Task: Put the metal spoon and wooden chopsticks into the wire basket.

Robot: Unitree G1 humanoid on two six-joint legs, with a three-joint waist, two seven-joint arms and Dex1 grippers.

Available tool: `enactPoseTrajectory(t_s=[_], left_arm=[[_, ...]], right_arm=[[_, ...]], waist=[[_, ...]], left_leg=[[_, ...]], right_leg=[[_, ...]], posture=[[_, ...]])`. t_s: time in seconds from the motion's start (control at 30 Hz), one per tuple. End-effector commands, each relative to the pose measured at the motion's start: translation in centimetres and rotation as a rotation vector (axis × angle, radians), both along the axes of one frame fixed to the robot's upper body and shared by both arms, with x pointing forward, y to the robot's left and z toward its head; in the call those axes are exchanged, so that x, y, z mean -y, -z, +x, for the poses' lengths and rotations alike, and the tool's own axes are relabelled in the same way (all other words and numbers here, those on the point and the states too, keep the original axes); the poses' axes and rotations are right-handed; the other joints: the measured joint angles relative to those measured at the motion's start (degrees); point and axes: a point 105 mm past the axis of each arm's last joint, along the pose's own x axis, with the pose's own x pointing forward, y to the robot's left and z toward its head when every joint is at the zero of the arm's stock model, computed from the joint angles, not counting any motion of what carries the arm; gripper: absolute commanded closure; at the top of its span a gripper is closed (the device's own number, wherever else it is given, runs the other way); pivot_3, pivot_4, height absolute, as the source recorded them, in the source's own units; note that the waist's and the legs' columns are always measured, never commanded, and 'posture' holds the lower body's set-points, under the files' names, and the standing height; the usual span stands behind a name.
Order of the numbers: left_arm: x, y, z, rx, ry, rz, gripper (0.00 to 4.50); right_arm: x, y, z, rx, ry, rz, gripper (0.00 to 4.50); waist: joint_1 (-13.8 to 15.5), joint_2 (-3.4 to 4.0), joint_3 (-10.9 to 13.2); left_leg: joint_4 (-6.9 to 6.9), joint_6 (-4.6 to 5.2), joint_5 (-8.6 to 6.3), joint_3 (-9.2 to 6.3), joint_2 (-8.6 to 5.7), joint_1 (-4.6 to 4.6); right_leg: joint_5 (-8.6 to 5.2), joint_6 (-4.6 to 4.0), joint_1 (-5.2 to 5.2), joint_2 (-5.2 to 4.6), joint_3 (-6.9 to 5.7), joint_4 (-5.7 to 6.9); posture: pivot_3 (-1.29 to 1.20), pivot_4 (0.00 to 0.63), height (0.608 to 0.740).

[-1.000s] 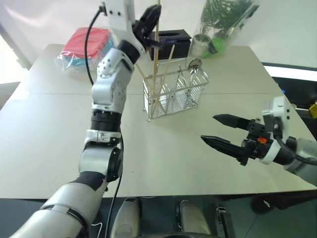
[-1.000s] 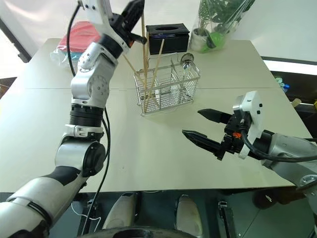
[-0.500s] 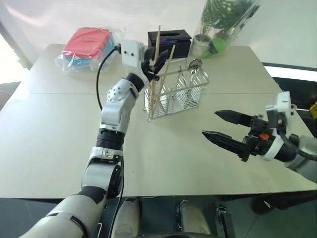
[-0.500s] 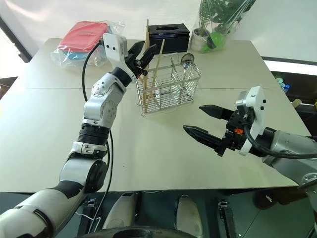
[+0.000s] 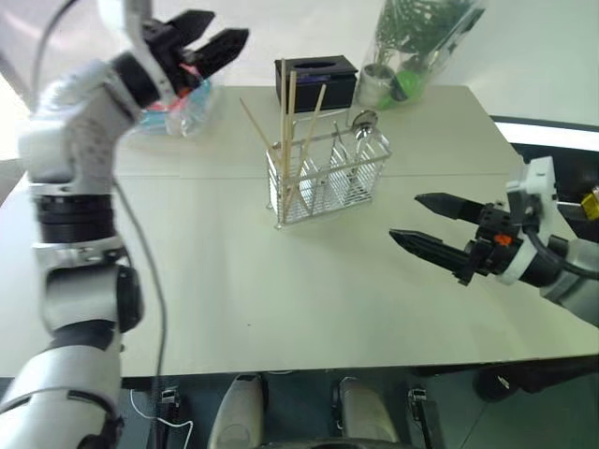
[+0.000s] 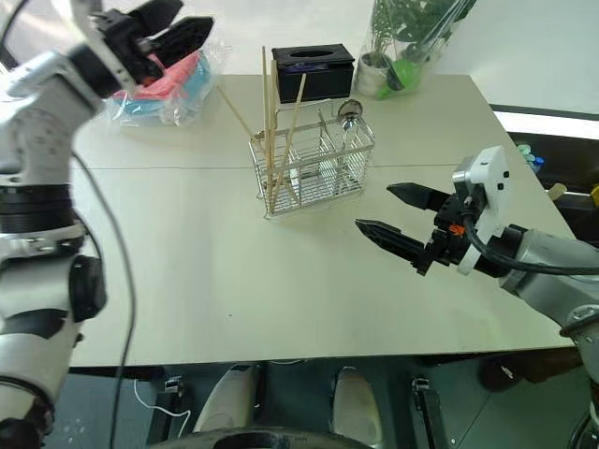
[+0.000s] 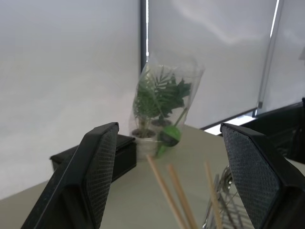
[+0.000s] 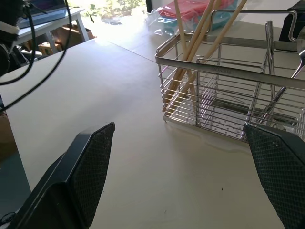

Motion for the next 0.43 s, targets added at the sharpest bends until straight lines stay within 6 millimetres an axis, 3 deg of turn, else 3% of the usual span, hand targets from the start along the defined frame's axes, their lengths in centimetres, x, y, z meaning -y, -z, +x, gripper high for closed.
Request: enactPoseTrajectory(t_s=[0.03, 0.23, 0.43], left_arm=[[-0.3, 2.2, -3.8, 0.005, 0.174, 0.276, 0.92], [-3.5, 7.5, -5.9, -0.152, 0.157, 0.474, 0.92], [-3.5, 9.2, -6.5, -0.158, 0.141, 0.491, 0.92]], right_arm=[[0.3, -0.7, 0.4, 0.053, 0.003, 0.003, 0.0], [1.9, -1.0, 2.3, 0.088, 0.098, -0.003, 0.0], [2.2, -0.6, 3.3, 0.098, 0.117, -0.019, 0.0]], waist=[[-0.1, 0.04, 0.0], [0.4, 0.06, 0.0], [0.4, 0.08, 0.0]], left_leg=[[-0.02, -0.01, 0.0, 0.01, 0.0, 0.01], [-0.06, -0.03, -0.01, 0.08, 0.08, -0.03], [-0.1, -0.03, -0.02, 0.28, 0.11, -0.2]], right_leg=[[0.0, -0.01, 0.01, -0.02, 0.0, -0.01], [-0.09, -0.21, -0.04, -0.08, -0.01, -0.09], [-0.07, -0.25, -0.09, -0.19, 0.0, -0.4]], posture=[[0.0, 0.15, 0.71], [0.0, 0.15, 0.71], [0.0, 0.15, 0.71]])
